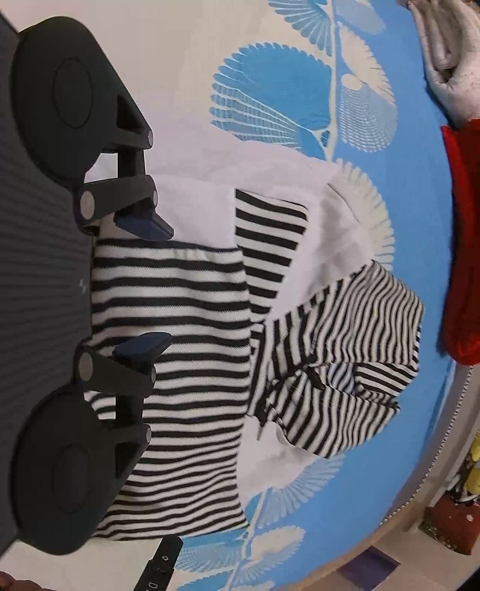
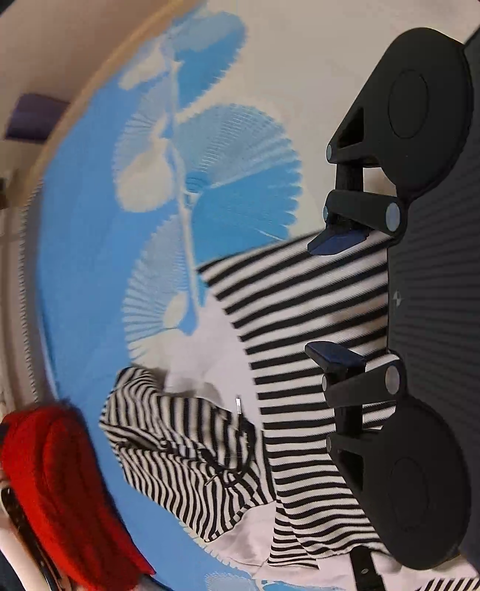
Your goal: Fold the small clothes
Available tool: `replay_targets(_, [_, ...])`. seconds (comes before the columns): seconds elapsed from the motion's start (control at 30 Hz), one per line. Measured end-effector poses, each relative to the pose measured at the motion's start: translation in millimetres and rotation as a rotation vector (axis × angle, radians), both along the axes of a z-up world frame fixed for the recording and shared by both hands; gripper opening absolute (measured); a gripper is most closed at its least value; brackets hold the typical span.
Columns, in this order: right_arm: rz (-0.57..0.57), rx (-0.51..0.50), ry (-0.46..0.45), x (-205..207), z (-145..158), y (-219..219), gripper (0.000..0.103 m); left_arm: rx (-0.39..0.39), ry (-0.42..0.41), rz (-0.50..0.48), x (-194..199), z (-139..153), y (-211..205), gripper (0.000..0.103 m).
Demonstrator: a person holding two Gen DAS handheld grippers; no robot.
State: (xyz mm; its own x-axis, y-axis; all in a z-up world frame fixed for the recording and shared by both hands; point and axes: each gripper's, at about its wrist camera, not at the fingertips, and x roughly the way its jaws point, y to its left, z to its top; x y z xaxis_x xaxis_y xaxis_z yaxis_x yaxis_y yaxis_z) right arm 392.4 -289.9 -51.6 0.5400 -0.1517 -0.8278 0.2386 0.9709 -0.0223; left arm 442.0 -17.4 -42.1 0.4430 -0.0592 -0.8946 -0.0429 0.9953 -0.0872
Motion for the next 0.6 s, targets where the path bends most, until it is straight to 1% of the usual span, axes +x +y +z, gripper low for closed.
replay_targets(0.1, [0.02,-0.05,-0.022,-1.6,4.5,0.0,0.054,0.014,-0.036,-0.004,0.0,4.3,-2.9,0.066])
replay_targets(0.13, [0.024,-0.058,-0.027,-1.8,5.5,-0.3,0.054,-0.024,-0.083,-0.008,-0.4,6.0,-2.9,0.068])
replay_targets(0.17, [0.028,-0.065,-0.03,-1.9,6.5,-0.7,0.054,-0.016,-0.1,-0.007,-1.0,8.0,-2.5,0.07])
replay_targets(0.3, [0.051,-0.064,-0.033,-1.8,9.2,-1.8,0.054,0.016,-0.168,-0.012,-3.4,14.8,2.1,0.077])
replay_targets(0.33, [0.055,-0.061,-0.034,-2.5,10.6,-1.8,0.054,0.02,-0.188,-0.013,-4.2,17.1,3.7,0.081])
replay_targets(0.4, [0.056,-0.06,-0.036,-1.9,12.7,-3.9,0.054,0.015,-0.24,-0.009,-6.3,22.1,7.4,0.084])
replay_targets(0.53, [0.046,-0.042,-0.041,-0.2,17.2,-8.4,0.054,0.006,-0.302,-0.023,-6.2,28.3,13.3,0.084])
replay_targets(0.6, [0.047,-0.021,-0.045,1.2,20.1,-11.0,0.054,0.038,-0.321,-0.021,-4.7,28.5,14.1,0.084])
